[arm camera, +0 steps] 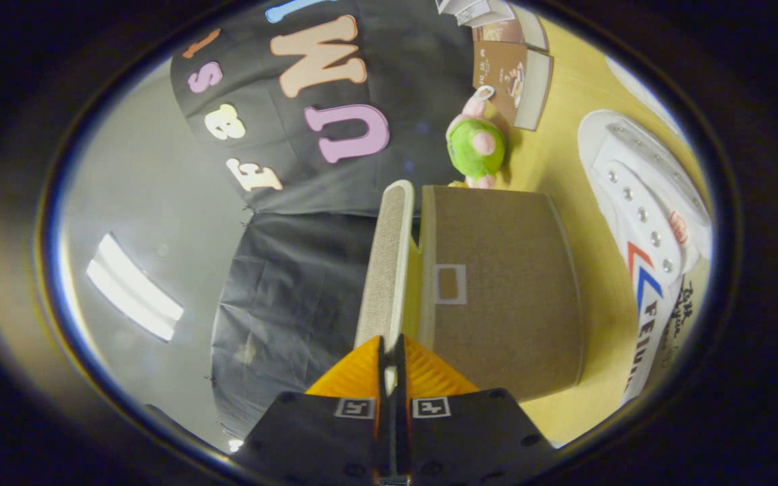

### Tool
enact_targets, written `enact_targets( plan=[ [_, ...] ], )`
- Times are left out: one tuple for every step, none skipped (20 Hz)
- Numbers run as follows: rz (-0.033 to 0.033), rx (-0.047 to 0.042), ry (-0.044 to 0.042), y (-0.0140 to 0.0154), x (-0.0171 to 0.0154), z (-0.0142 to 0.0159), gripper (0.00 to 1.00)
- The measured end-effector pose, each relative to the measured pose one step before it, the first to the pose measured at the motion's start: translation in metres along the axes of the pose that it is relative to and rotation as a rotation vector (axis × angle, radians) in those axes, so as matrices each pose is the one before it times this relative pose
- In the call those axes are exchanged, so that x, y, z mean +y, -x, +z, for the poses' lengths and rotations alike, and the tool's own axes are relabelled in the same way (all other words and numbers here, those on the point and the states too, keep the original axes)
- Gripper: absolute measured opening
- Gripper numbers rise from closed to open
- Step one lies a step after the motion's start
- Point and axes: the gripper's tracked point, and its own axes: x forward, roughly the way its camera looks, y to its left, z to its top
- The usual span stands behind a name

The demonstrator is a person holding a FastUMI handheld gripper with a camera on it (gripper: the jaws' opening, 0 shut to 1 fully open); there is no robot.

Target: Open the storage box then place both shoes into the box .Put the left shoe in first, then the right shoe, with the right side of both shoes facing outward in a uniform manner.

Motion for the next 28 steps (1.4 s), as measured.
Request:
enact_targets(
  plan=[
    [0.00028,-0.00926,0.01785,-0.02278,-0.00133,-0.00591,0.14],
    [0.00374,-0.01723,0.03128,0.00043,0.00232,0.00291,0.12],
    [0.00955,-0.00959,0.02755,0.00027,0.00752,0.00058,0.1],
    [0.00571,-0.00375,0.02893,0.00138,0.00671,-0.00121,0.08],
    [0.00338,-0.00494,0.03335,0.00138,0.00798,-0.00144,0.06],
    [-0.00083,-0.00595,0.03492,-0.00096,0.00714,-0.00137,0.06],
    [-0.00282,-0.008,0.03591,-0.00141,0.00878,-0.0005,0.06],
    [-0.00778,-0.01003,0.03717,-0.00248,0.00865,0.00168,0.06],
    [-0.01245,-0.00551,0.03494,-0.00346,0.00629,-0.00149,0.06],
    [-0.01151,0.00084,0.02807,-0.00372,0.00698,-0.00025,0.06],
    [-0.01397,0.0084,0.02872,-0.0042,0.0067,-0.00309,0.06],
    [-0.01053,0.00548,0.0262,-0.00505,0.00677,-0.00265,0.06],
    [-0.00839,0.00753,0.02599,-0.00586,0.00893,-0.0035,0.06],
    [-0.0091,0.00685,0.02704,-0.00711,0.00824,-0.00344,0.06],
    [-0.00852,0.01021,0.02722,-0.00773,0.00822,-0.00422,0.06],
    [-0.00374,0.01197,0.02667,-0.00801,0.0103,-0.00472,0.06],
    [-0.00296,0.0106,0.02451,-0.00859,0.01002,-0.00529,0.06],
    [0.00096,0.00501,0.02368,-0.00952,0.01001,-0.00366,0.06],
    [0.00213,-0.00042,0.02034,-0.00943,0.01117,-0.00369,0.06],
    [0.00073,0.0037,0.0144,-0.01052,0.00825,-0.0058,0.06],
    [0.00095,0.00838,0.0071,-0.00869,0.00794,-0.00747,0.06],
    [0.00124,0.01313,0.00525,-0.01154,0.00692,-0.00803,0.06],
    [-0.00287,0.01423,0.00674,-0.01129,0.00403,-0.00977,0.06],
    [-0.00145,0.01605,0.0057,-0.01179,0.005,-0.00904,0.06],
    [0.0041,0.01712,0.01159,-0.01058,0.00352,-0.00678,0.06],
    [0.00478,0.0082,0.01797,-0.01063,0.00414,-0.00542,0.06],
    [0.00817,-0.00822,0.01425,-0.00913,0.00853,-0.002,0.06],
    [-0.00261,-0.00537,0.02358,-0.00871,0.00555,-0.00543,0.06]
  ],
)
